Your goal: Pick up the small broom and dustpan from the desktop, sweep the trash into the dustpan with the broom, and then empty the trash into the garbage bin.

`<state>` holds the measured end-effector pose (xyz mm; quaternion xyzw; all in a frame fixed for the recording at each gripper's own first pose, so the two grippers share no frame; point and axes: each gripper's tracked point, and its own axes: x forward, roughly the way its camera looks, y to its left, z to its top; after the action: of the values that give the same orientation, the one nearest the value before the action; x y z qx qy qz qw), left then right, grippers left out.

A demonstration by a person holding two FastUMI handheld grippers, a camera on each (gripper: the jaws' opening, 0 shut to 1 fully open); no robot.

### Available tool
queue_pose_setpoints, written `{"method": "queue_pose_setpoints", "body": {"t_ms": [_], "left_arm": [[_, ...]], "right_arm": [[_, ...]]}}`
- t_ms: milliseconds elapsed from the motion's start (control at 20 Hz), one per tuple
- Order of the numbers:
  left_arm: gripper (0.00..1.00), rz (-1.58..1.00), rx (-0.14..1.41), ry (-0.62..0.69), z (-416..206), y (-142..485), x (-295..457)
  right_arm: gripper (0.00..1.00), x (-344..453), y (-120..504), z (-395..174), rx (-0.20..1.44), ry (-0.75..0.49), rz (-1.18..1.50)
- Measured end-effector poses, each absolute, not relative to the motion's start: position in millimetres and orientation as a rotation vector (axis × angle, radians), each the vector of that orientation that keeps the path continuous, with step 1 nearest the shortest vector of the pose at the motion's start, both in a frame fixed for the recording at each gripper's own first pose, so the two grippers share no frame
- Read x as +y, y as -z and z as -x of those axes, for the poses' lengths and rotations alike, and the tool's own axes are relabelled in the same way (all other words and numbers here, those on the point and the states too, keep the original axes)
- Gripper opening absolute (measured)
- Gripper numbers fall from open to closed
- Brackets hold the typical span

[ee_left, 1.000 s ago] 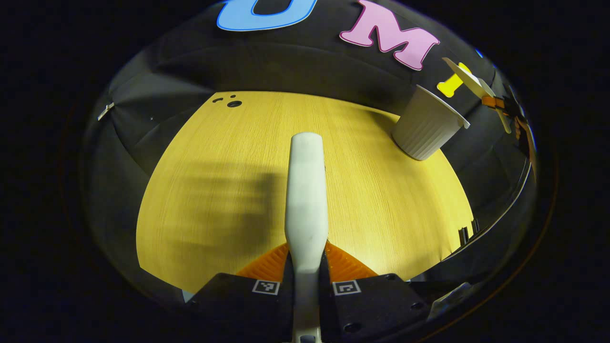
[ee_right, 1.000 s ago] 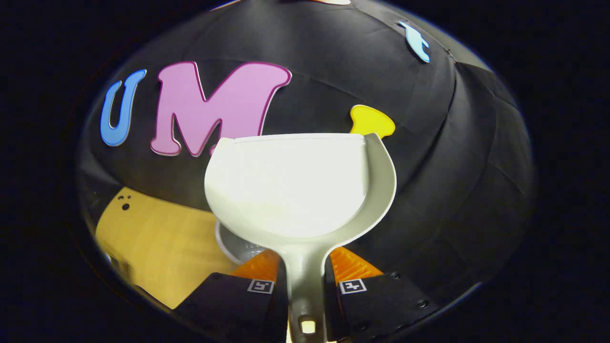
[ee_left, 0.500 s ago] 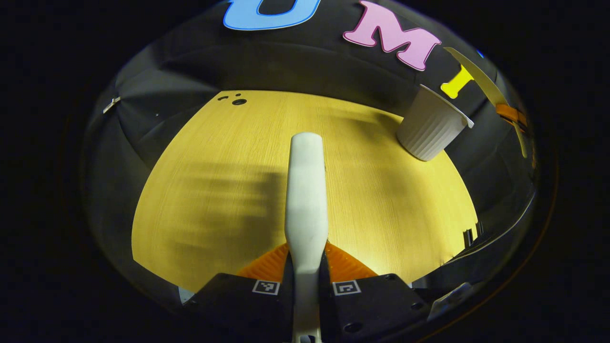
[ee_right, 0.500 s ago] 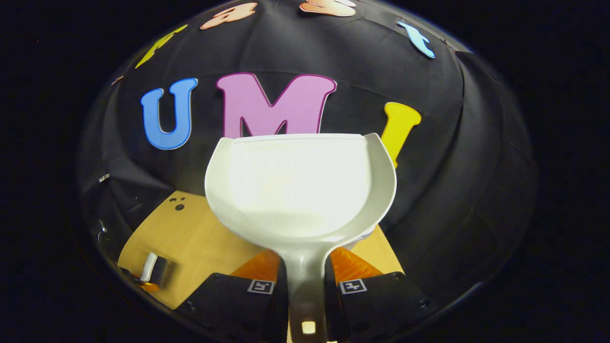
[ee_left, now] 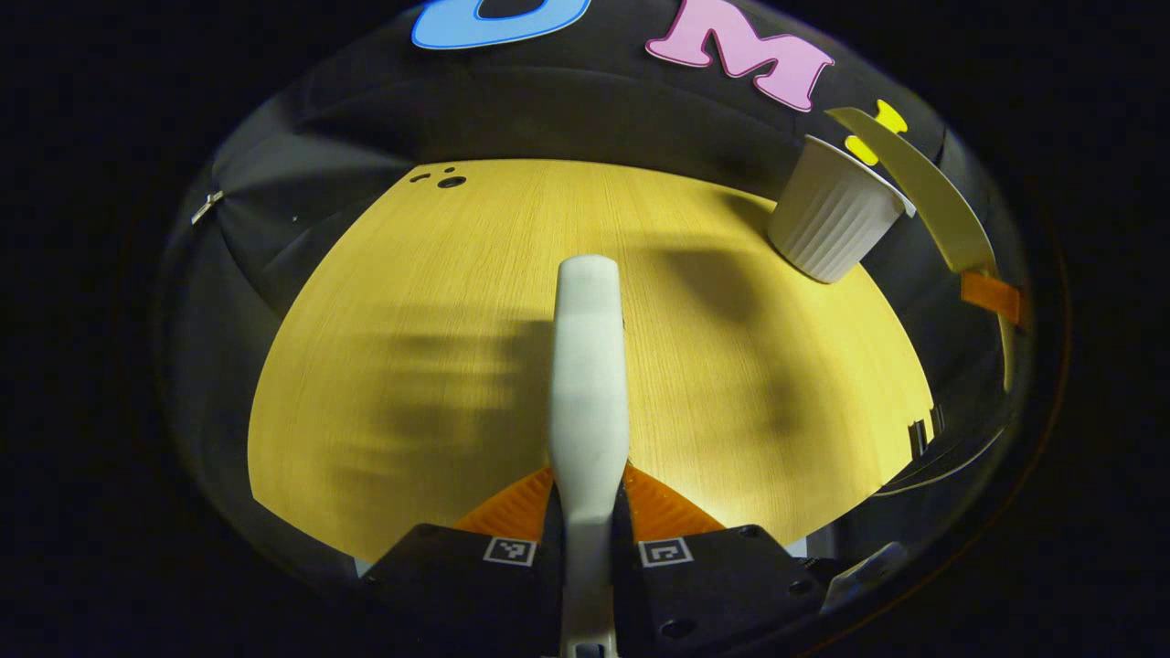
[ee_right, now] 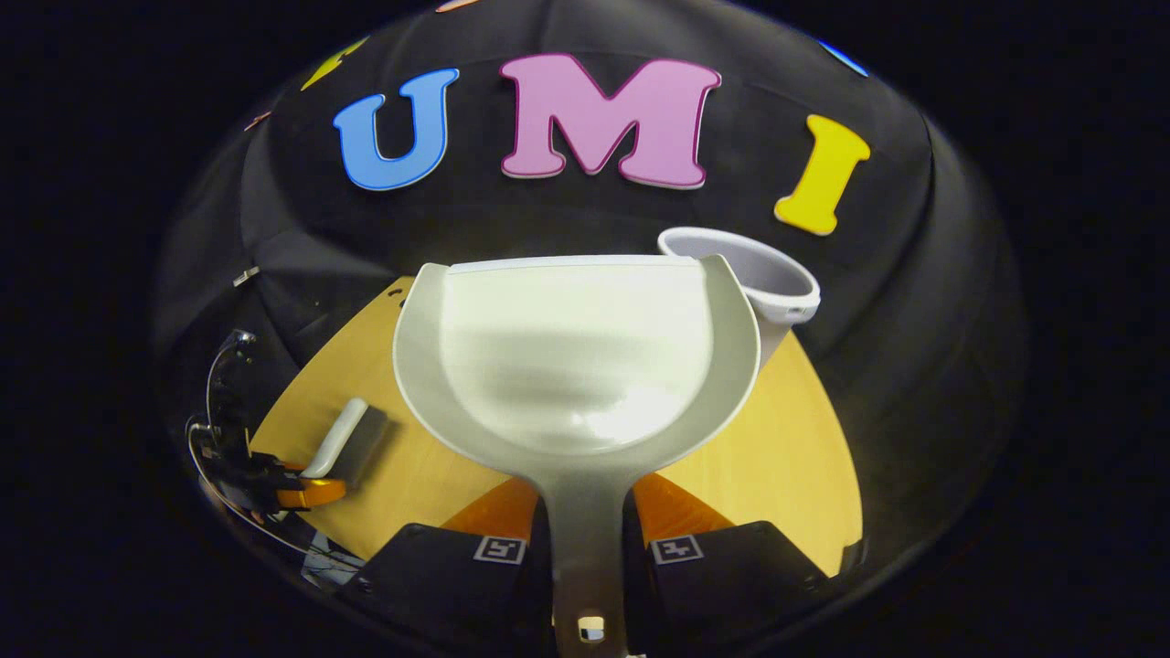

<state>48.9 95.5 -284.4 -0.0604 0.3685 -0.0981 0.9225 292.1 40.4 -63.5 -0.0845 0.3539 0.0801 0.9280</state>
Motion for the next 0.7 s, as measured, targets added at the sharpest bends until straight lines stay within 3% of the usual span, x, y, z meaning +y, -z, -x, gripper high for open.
{"method": "queue_pose_setpoints", "body": {"t_ms": [300, 400, 450, 600, 700], "left_arm": [[0.27, 0.08, 0.816, 0.182, -72.9, 302.7, 81.1], [0.27, 0.064, 0.829, 0.172, -83.1, 308.1, 75.8], [0.27, 0.06, 0.835, 0.169, -87.6, 310.5, 73.8], [0.27, 0.049, 0.857, 0.162, -96.7, 314.4, 68.7], [0.27, 0.013, 0.858, 0.141, -102.5, 315.8, 68.2]], "right_arm": [[0.38, 12.6, 141.1, -271.2, 0.941, -0.154, 0.177], [0.31, 3.3, 169.8, -264.3, 1.001, -0.133, 0.168], [0.38, -0.9, 180.6, -262.5, 1.022, -0.126, 0.154], [0.31, -5.5, 196.6, -266.1, 1.056, -0.108, 0.157], [0.35, -0.5, 200.4, -270.6, 1.071, -0.118, 0.174]]}}
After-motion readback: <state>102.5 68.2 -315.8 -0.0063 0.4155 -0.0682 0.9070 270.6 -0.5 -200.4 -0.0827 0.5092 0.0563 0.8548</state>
